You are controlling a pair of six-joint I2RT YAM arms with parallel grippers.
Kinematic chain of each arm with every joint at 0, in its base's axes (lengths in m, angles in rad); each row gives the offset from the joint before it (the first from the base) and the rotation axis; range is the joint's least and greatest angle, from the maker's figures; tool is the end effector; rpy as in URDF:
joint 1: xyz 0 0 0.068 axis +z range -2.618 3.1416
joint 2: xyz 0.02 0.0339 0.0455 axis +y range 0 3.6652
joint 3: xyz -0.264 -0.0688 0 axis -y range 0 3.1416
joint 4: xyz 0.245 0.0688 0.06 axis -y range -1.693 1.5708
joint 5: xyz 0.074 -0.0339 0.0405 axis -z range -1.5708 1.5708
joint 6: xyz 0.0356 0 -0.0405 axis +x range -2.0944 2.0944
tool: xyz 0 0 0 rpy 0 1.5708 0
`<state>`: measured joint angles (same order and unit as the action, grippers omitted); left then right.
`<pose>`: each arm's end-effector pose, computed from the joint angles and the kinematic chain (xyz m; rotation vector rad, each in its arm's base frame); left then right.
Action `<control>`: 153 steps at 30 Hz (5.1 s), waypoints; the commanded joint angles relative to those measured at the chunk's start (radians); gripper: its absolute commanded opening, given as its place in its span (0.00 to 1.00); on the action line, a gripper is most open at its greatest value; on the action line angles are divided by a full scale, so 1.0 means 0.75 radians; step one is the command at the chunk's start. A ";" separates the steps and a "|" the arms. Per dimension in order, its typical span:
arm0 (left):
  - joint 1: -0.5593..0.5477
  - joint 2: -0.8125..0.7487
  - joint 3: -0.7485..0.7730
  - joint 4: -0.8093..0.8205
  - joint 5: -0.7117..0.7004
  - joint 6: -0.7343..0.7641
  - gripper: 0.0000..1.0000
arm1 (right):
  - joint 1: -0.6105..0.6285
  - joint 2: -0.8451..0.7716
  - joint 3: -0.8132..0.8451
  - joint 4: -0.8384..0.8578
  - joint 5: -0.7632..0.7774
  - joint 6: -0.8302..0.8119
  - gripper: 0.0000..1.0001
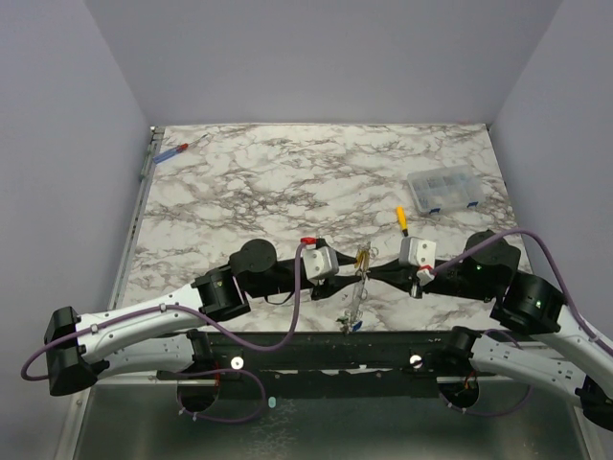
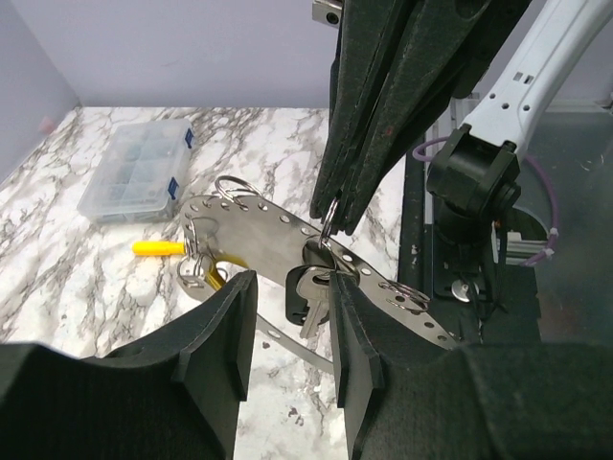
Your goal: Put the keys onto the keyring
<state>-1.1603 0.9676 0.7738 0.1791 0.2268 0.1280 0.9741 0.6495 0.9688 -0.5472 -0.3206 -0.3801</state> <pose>0.0848 -0.2149 0.3410 1.1482 1.2180 -0.9737 0.0629 0.1126 0.3827 -1.3290 1.2782 0.7081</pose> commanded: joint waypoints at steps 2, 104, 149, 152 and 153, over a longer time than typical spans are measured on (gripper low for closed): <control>0.001 0.003 0.043 0.070 0.058 -0.029 0.42 | 0.002 -0.013 -0.016 0.106 -0.055 0.032 0.01; 0.002 0.081 0.175 -0.237 -0.124 0.126 0.00 | 0.002 0.237 0.100 -0.153 0.133 -0.130 0.35; 0.002 -0.011 0.122 -0.231 0.067 0.052 0.53 | 0.002 0.064 0.055 -0.043 0.033 -0.125 0.01; 0.001 0.004 0.115 -0.203 0.083 0.037 0.53 | 0.002 0.033 0.041 -0.005 0.017 -0.113 0.01; 0.001 0.006 0.111 -0.189 0.084 0.030 0.53 | 0.002 0.021 0.037 0.006 0.011 -0.105 0.01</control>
<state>-1.1599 0.9642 0.8692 -0.0017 0.2413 0.1791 0.9733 0.7063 1.0084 -0.6376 -0.2638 -0.4767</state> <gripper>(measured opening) 0.526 0.020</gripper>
